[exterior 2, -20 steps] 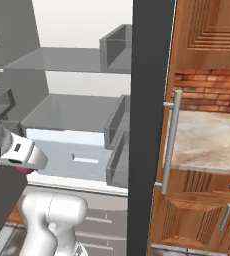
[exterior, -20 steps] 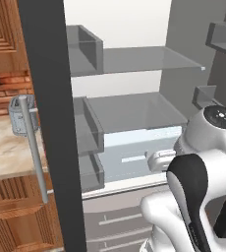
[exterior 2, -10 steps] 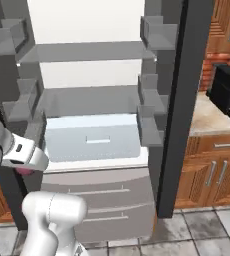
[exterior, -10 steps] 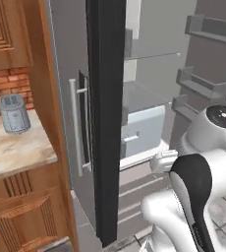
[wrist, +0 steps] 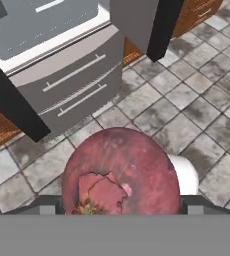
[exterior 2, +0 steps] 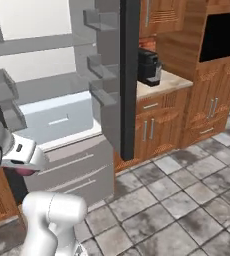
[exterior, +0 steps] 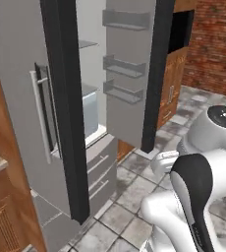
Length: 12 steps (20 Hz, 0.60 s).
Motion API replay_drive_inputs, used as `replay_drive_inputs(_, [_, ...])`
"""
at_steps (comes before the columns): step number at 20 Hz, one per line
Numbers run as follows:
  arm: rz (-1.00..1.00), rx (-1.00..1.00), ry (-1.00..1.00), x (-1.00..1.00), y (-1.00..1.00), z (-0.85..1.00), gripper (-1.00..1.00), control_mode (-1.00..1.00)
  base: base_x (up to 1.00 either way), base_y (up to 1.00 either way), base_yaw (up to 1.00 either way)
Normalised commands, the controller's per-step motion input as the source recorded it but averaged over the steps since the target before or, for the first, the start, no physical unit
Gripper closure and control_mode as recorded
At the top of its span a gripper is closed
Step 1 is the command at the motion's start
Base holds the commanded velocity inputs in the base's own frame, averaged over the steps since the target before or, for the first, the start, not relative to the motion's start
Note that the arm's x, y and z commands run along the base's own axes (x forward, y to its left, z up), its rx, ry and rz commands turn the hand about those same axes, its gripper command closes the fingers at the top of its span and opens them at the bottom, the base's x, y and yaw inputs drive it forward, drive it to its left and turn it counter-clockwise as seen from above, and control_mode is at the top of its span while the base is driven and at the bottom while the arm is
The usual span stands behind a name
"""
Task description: Grab the onion and lime from the fridge, place them in the blender, close the lid, and turn on the blender to create a marinade.
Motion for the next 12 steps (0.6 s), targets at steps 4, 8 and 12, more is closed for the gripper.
replay_drive_inputs(4, [0.0,0.0,0.0,0.0,0.0,0.0,1.0,1.0,-0.81,-0.03,-0.75])
replay_drive_inputs(8, [0.0,0.0,0.0,0.0,0.0,0.0,1.0,1.0,-0.64,-0.26,-0.74])
replay_drive_inputs(12, [0.0,0.0,0.0,0.0,0.0,0.0,1.0,1.0,-0.47,-0.8,-0.66])
